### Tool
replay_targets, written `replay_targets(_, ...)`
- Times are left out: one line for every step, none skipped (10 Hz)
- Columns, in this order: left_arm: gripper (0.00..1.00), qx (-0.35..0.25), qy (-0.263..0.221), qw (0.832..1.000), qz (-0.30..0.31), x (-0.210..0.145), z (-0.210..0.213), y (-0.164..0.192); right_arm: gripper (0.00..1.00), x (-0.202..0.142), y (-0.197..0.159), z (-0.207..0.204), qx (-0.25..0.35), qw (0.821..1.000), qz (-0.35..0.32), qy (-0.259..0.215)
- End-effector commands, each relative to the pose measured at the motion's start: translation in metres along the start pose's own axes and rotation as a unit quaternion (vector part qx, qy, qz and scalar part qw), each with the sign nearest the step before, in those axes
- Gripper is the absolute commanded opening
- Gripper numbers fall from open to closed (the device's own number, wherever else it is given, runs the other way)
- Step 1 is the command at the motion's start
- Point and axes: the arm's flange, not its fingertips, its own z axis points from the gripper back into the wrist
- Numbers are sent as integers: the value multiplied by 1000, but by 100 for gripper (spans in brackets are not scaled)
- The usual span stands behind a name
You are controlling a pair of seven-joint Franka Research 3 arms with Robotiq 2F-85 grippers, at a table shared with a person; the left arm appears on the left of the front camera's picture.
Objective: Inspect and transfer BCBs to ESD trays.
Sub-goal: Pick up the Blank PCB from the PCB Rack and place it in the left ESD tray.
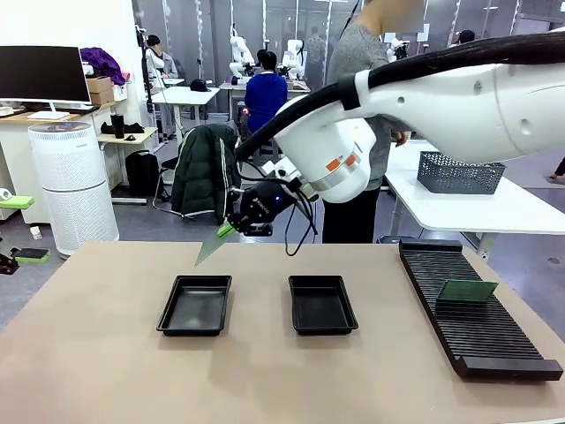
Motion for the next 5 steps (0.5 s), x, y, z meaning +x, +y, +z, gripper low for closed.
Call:
replay_targets(100, 0, 0, 1000, 0, -2, 1, 0, 2, 2, 5, -22, -7, 1000, -4, -2)
replay_targets(100, 0, 0, 1000, 0, -2, 1, 0, 2, 1, 5, -32, -18, 1000, -3, 3)
replay_targets(100, 0, 0, 1000, 0, -2, 1, 0, 2, 0, 3, -41, -18, 1000, -4, 4)
replay_targets(100, 0, 0, 1000, 0, -2, 1, 0, 2, -2, 2, -49, -16, 1000, -3, 6)
replay_targets(100, 0, 0, 1000, 0, -2, 1, 0, 2, -5, 1, -58, -19, 1000, -8, 7)
